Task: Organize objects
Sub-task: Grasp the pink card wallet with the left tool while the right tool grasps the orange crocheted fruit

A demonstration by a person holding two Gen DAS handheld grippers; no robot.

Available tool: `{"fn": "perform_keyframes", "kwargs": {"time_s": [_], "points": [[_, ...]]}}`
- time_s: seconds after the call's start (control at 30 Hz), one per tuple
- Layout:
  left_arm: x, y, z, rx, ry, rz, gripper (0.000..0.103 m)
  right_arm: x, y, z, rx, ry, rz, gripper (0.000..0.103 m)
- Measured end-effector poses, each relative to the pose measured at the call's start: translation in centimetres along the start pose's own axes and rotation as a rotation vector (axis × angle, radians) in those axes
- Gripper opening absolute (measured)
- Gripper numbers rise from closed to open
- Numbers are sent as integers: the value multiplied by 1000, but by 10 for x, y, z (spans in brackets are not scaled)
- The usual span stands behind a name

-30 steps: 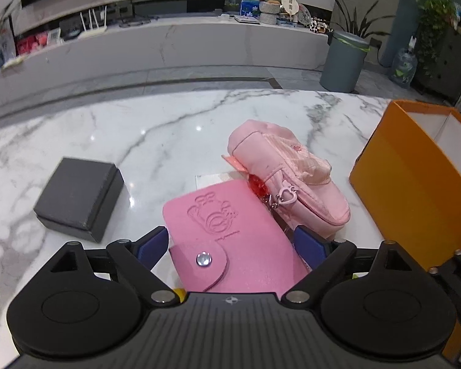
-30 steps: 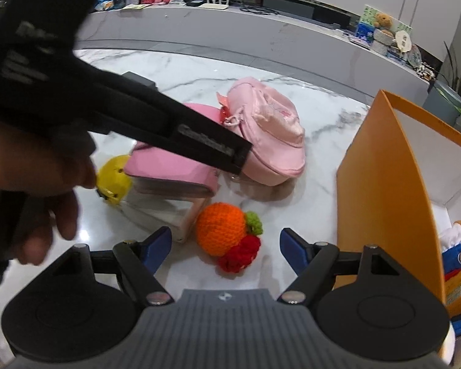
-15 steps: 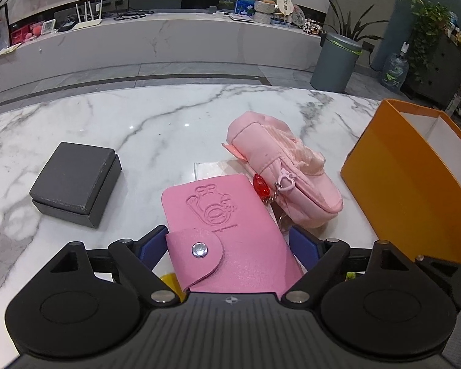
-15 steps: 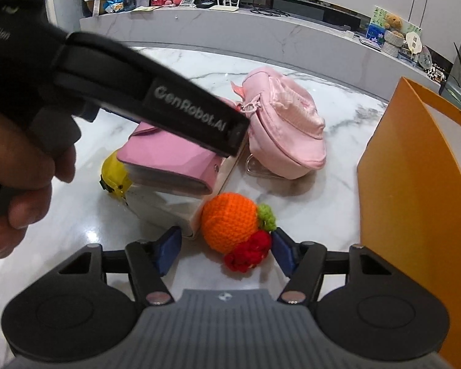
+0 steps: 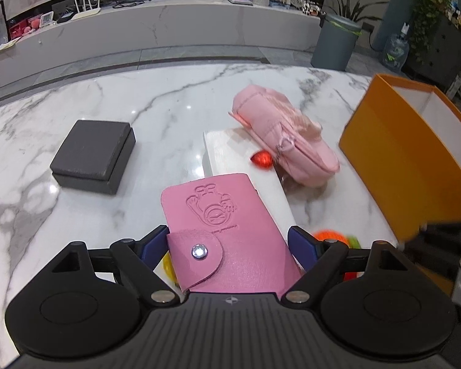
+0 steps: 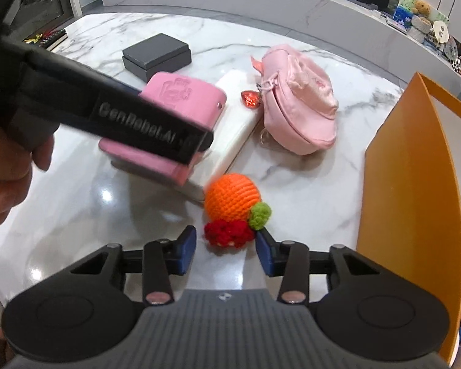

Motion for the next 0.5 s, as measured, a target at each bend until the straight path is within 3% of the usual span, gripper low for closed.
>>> {"fn": "perform_keyframes", "kwargs": {"time_s": [0.07, 0.17, 0.3, 0.5], "points": [[-3, 2, 3, 6, -7, 1, 97, 0, 0, 0, -1, 25, 12, 61], [-4, 3, 5, 7, -8, -3, 97, 2, -1, 1, -27, 66, 46, 65], [-4, 3, 5, 5, -8, -1, 97, 6, -2, 2, -92, 114, 106, 66], [-3, 4, 5, -2, -8, 4, 97, 10, -3, 3, -121, 122, 100, 64]]}}
Point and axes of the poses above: each gripper's, at about its wrist camera, not at the fingertips, and x roughly the way its jaws point, y to its right, z to its underside, the point moved 3 cm from there along x, roughly the way its jaws point, and after that the axes turned 11 degrees about -z, right-handed, at the moved point
